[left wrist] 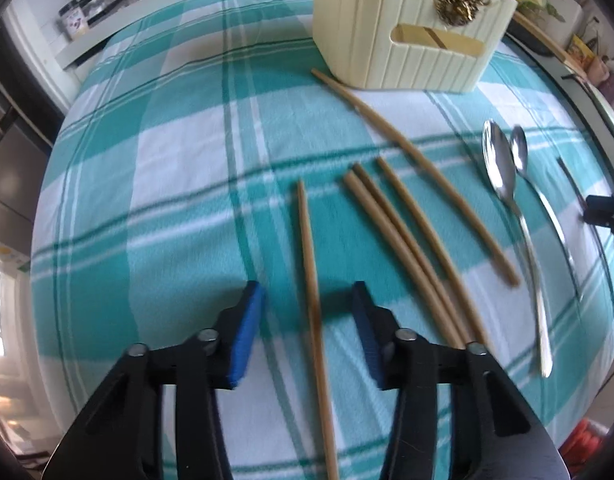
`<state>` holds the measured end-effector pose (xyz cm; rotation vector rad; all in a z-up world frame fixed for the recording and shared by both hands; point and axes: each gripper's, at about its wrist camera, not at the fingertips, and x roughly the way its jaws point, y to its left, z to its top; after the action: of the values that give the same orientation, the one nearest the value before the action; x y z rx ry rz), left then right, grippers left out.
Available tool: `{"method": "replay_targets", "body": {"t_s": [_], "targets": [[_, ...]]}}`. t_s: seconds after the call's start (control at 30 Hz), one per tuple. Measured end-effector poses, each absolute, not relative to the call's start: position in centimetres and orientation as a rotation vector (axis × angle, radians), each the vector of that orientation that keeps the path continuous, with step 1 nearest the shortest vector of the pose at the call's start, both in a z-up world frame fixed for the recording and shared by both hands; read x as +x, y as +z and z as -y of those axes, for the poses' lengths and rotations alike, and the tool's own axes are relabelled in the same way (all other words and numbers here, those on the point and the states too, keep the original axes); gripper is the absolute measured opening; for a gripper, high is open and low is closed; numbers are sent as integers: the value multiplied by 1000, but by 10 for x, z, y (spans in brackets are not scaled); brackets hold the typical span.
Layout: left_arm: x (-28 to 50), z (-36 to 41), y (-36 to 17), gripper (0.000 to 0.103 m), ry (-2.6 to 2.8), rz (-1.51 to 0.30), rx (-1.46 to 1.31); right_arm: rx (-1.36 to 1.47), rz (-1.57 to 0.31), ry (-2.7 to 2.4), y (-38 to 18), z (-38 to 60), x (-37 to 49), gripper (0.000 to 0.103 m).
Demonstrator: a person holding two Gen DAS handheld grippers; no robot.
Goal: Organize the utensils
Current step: 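Lift the left tool's chopstick toward the holder while the right tool carries its chopstick there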
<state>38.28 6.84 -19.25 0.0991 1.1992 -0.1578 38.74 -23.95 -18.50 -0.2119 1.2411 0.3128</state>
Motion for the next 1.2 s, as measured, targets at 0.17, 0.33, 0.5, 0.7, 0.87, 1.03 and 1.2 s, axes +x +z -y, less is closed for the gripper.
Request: {"method": "replay_targets", "body": {"t_s": [0.17,0.33,0.5,0.7,0.87,1.03,1.2], "targets": [[397,-62,-193,4,-168,-1193,98,-276,-1202,306,-186,218,410,7],[385,-72,-171,4,-149,-1110,34,-237,-1148,270,-174,215,416,6],[347,-96,-111,4,-164,-936,-59,-133,-983,314,-111,228,388,6],[296,-113,-50,4,-206,-755,-127,-76,-799,361,-38,245,335,6],[275,-119,-24,4,-231,-664,-182,-60,-688,371,-8,248,304,6],[269,-117,-14,4,-241,-631,-192,-75,-601,368,7,240,290,6],[264,-114,-6,4,-265,-618,-202,-63,-568,379,20,235,289,6]]}}
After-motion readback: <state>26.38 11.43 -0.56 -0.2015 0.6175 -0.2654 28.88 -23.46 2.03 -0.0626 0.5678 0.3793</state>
